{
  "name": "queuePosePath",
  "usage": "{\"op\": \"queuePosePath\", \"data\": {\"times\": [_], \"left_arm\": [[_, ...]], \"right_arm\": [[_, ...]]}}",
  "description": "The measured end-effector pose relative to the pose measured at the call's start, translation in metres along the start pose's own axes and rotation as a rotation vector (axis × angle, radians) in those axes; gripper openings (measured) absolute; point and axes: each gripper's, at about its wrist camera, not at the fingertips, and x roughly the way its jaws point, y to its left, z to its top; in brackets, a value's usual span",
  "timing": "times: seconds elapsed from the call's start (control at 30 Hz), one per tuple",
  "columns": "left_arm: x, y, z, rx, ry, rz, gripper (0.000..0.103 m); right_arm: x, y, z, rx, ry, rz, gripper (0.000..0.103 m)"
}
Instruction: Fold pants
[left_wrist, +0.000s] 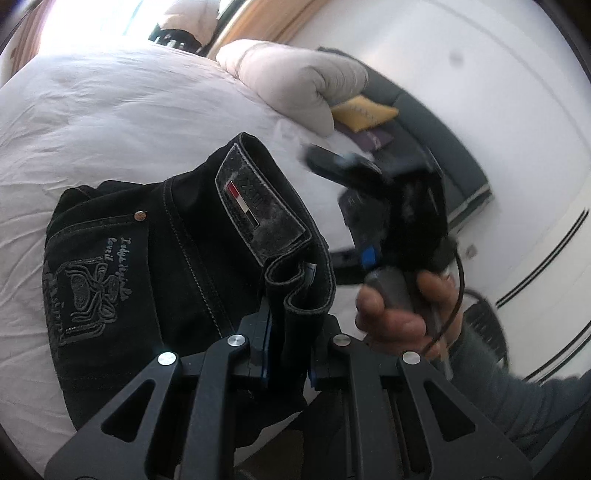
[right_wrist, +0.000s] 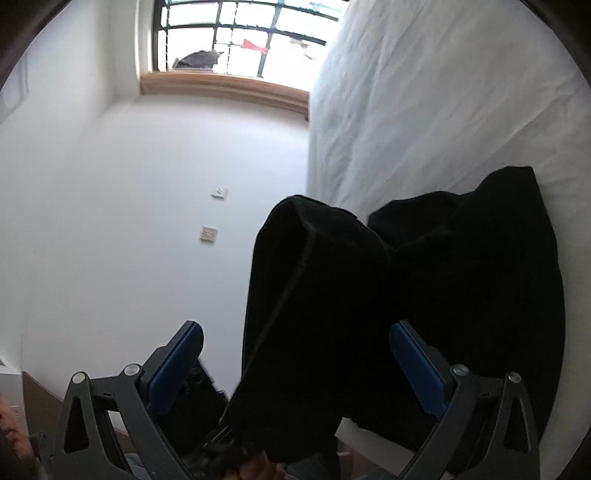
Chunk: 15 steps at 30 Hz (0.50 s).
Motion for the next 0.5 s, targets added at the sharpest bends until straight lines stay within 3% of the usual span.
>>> {"op": "queuePosePath", "data": {"times": [0.1, 0.17, 0.2, 0.23, 0.5], "left_arm": [[0.014, -0.012, -0.007, 0.062, 0.035, 0.035, 0.012], [0.021, -0.022, -0.011, 0.093, 0.052, 0.052, 0.012], [0.027, -0.025, -0.013, 0.111, 0.064, 0.063, 0.012], [0.032, -0.028, -0.016, 0.122, 0.075, 0.071, 0.012], [0.078, -0.055, -0.018, 0.223, 0.134, 0.106, 0.012]], "right_arm": [[0.003, -0.011, 0.019, 0.015, 0.041, -0.119, 0.100], [-0.034, -0.019, 0.025, 0.002, 0.063, -0.162, 0.083], [-0.037, -0.019, 0.023, -0.008, 0.062, -0.167, 0.069], [-0.037, -0.021, 0.026, -0.012, 0.064, -0.184, 0.062], [-0.059, -0.028, 0.026, -0.062, 0.022, -0.259, 0.054]]}}
